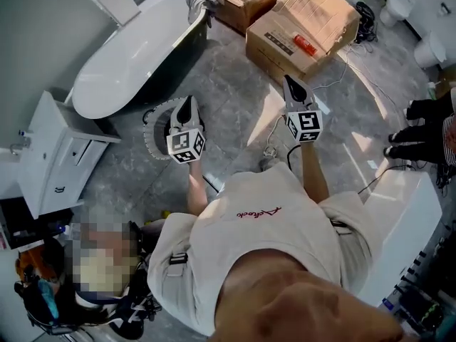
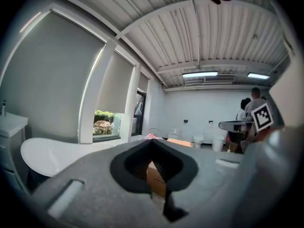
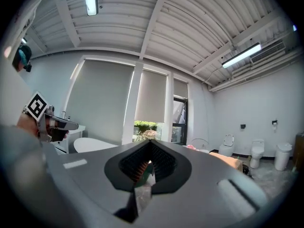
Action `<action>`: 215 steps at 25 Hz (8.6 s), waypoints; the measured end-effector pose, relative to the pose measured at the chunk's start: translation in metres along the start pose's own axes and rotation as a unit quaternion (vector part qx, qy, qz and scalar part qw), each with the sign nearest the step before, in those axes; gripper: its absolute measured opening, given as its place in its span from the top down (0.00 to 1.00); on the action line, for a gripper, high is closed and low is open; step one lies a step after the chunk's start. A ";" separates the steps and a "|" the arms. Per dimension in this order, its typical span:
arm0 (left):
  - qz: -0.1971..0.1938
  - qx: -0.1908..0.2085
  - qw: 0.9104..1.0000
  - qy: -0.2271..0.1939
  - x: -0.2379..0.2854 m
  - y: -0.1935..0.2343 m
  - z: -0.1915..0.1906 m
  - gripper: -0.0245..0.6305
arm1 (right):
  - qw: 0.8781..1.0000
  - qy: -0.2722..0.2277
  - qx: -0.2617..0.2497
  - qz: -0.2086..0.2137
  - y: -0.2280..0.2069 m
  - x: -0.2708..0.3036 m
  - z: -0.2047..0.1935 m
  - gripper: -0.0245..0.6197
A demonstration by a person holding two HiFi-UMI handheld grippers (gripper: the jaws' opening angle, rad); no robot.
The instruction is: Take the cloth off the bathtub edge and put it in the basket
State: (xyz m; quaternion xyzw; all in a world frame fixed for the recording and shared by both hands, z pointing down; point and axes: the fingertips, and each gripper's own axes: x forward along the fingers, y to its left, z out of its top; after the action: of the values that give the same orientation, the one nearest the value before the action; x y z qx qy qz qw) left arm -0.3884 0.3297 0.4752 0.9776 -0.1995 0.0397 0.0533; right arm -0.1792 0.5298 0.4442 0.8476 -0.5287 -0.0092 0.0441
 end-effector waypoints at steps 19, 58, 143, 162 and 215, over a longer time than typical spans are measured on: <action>-0.226 0.024 0.973 0.025 0.147 -0.247 -0.006 0.96 | 0.976 0.022 0.010 -0.214 -0.211 -0.151 -0.024 0.95; -0.420 0.063 0.904 0.053 0.264 -0.545 -0.038 0.96 | 0.924 0.037 0.039 -0.378 -0.408 -0.297 -0.069 0.95; -0.102 0.042 0.994 0.021 0.611 -0.402 0.032 0.96 | 0.994 0.038 0.016 -0.101 -0.668 0.137 -0.080 0.95; 0.219 -0.001 0.976 0.012 0.421 -0.192 0.018 0.96 | 0.967 0.015 -0.003 0.255 -0.399 0.305 -0.066 0.95; 0.299 -0.019 0.954 -0.019 0.437 -0.039 0.041 0.96 | 0.923 -0.014 -0.012 0.383 -0.240 0.472 -0.030 0.95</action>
State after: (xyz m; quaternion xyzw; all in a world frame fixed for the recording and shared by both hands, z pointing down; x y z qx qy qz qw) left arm 0.0300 0.1917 0.4740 0.8727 -0.4842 0.0319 0.0535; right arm 0.2457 0.2133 0.4687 0.5792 -0.8137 -0.0102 0.0472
